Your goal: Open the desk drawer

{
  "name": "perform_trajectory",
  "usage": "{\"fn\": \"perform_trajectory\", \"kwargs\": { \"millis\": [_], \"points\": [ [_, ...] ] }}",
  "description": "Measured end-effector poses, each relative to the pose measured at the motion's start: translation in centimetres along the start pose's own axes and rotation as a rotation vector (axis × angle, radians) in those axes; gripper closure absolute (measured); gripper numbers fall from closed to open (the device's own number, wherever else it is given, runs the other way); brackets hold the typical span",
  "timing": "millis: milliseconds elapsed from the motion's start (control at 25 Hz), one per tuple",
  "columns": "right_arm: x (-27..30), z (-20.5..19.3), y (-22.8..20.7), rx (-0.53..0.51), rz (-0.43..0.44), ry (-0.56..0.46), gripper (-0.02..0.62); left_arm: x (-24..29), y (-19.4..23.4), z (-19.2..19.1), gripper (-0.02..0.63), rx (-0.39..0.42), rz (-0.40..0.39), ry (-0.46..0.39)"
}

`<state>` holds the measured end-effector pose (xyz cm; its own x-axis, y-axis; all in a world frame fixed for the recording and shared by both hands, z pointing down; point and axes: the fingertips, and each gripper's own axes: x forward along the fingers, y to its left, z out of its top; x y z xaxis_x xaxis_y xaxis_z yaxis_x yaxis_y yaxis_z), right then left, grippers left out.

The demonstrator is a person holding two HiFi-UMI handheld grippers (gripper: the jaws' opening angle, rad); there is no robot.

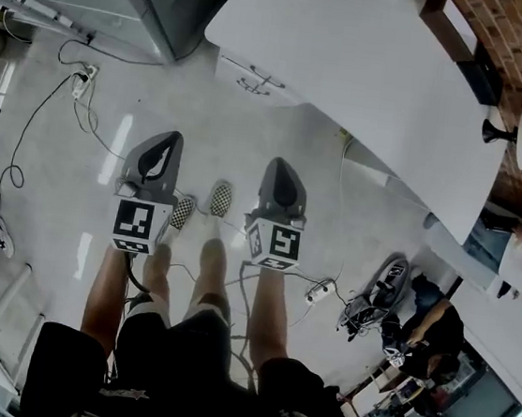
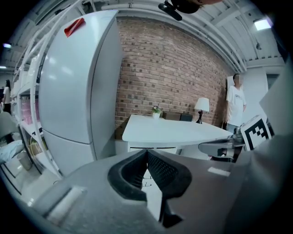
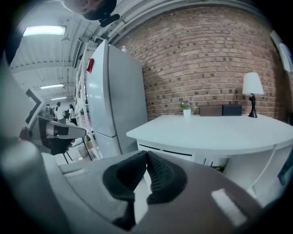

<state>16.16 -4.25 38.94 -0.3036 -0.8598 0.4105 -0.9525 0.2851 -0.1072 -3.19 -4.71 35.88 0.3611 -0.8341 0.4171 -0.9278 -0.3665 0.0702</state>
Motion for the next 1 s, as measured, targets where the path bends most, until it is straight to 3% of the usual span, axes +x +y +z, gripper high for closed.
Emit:
{"fn": "perform_trajectory", "kwargs": {
  "millis": [760,1000],
  "points": [
    [13.0,-20.8,-4.3,-0.091,0.103,0.133,0.592,11.6,0.5,-22.3,0.595,-0.050,0.052,0.113],
    [15.5,-26.0,-4.9,-0.172,0.127,0.159,0.592,14.2,0.3,-27.9,0.595,-0.056,0.043,0.143]
  ]
}}
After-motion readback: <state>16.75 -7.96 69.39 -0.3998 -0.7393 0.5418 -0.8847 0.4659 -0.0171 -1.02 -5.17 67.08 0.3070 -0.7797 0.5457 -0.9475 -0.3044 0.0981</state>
